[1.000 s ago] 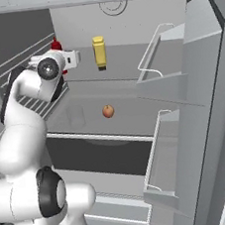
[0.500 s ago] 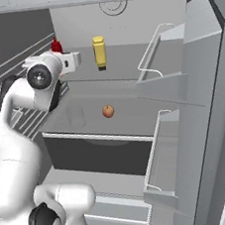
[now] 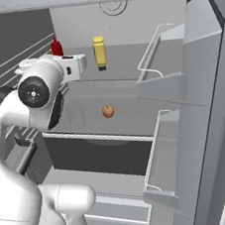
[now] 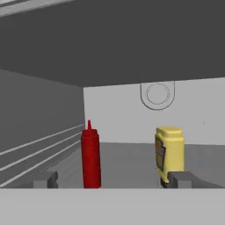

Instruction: Place the mustard and ketchup from the counter to the top shelf of the fridge. If the existing items in the fridge are on the top shelf, move them to other shelves.

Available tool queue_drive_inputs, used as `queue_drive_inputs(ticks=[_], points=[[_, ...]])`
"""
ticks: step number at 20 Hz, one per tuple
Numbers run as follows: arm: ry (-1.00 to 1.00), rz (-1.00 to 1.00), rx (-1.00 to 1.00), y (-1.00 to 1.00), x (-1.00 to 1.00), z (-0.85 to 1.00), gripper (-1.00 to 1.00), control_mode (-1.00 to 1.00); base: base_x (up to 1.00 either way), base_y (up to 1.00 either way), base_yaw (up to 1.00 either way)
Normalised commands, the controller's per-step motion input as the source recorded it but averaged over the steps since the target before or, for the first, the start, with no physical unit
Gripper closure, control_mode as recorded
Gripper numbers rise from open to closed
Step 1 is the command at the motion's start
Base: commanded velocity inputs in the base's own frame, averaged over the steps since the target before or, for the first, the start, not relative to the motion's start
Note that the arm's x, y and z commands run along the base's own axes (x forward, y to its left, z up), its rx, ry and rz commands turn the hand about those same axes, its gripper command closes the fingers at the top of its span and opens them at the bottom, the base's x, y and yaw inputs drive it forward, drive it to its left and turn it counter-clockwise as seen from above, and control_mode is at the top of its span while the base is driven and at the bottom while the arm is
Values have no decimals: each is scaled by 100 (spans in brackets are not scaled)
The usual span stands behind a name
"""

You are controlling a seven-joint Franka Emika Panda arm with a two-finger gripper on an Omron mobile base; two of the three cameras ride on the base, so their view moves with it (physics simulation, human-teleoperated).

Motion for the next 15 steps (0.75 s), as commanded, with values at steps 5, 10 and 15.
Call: queue_drive_inputs(ticks=[5,10,15], points=[[-9,0,-1,-95,-100,-3,-100,-100,0,0,0],[-6,0,-6,-61,-100,-68,-100,-100,0,0,0],[-1,2,-10,-16,-100,-100,-100,-100,0,0,0]])
